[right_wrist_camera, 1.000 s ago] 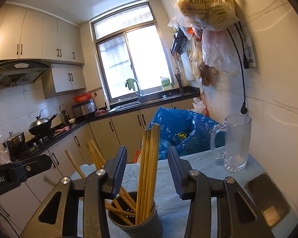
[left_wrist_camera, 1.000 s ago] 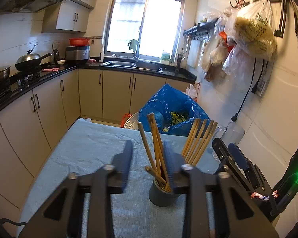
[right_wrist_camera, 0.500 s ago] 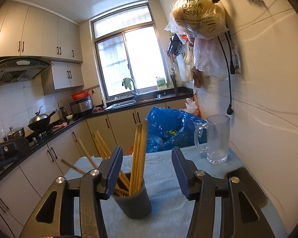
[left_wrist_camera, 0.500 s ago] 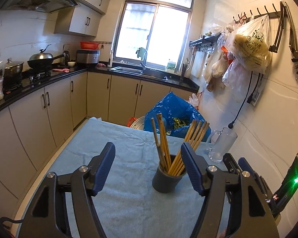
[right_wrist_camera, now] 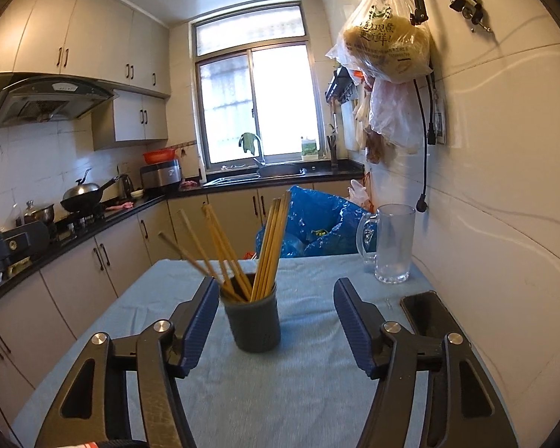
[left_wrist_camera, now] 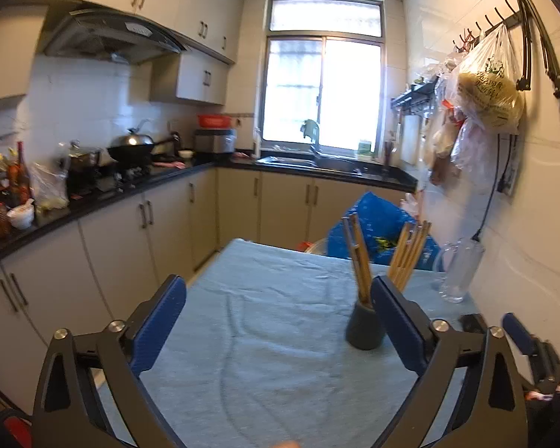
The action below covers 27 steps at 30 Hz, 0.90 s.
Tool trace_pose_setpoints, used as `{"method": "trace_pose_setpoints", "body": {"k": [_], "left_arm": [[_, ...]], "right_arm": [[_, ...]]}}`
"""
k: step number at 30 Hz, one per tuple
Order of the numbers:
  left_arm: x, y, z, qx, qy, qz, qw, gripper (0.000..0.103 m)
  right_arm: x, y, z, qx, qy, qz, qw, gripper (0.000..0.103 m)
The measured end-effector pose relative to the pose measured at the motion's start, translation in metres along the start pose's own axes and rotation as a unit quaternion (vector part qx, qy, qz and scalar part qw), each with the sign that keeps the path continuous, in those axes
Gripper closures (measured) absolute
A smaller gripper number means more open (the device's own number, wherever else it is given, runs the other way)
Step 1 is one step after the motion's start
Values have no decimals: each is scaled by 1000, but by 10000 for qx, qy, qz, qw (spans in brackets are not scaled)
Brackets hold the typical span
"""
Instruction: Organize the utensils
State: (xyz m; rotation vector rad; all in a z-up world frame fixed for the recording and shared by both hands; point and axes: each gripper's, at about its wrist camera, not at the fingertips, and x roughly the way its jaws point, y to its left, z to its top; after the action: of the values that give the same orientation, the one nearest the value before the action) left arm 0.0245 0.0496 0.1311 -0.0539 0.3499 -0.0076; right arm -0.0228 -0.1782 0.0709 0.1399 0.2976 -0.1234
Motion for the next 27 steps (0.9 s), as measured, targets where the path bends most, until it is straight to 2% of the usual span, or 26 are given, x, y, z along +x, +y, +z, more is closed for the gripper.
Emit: {"method": "trace_pose_setpoints", "body": {"k": [4,12,19,27], "left_arm": [[-14,4,-13,-55,-15,131,9999,0],[-34,7,-39,-87,178,109,9997,0],[-32,5,-59,7,479,89,9988,0],[-32,4,-67,66,556,112,9984,0]], "right_arm": [[-17,3,-10,-6,2,18,10000,32],[-39,1,-25,26,100,-29,9999,30],[-48,-9,-32,128,192,-196,9995,29],[-47,-16,-37,270,350,-341,9984,29]]}}
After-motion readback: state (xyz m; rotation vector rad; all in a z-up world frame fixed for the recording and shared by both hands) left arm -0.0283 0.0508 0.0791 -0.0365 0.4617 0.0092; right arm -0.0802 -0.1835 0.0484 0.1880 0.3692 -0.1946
